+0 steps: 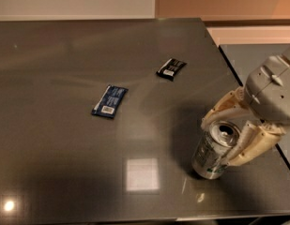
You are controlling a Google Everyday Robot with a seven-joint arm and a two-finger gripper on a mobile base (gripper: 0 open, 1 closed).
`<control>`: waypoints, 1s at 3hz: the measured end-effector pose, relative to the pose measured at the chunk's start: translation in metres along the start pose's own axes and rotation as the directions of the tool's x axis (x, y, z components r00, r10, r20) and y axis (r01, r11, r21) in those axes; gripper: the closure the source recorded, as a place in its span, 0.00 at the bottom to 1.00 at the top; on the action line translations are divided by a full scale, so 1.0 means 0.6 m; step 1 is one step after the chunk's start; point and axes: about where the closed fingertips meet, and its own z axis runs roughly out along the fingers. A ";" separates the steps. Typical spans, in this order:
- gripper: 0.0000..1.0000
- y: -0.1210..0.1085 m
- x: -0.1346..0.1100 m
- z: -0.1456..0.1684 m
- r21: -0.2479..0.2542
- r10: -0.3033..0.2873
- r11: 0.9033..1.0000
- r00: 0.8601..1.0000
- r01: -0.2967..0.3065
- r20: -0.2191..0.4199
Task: Move 7up can near rxbar chocolate
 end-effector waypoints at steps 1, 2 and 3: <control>1.00 -0.060 -0.012 -0.051 0.096 0.047 0.994 0.999 -0.048 0.013; 1.00 -0.127 -0.021 -0.091 0.175 0.101 0.979 0.995 -0.102 0.016; 1.00 -0.202 -0.022 -0.116 0.242 0.160 0.957 0.987 -0.158 0.012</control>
Offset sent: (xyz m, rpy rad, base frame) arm 0.1180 -0.0009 0.0907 0.0445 -0.1192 -0.2799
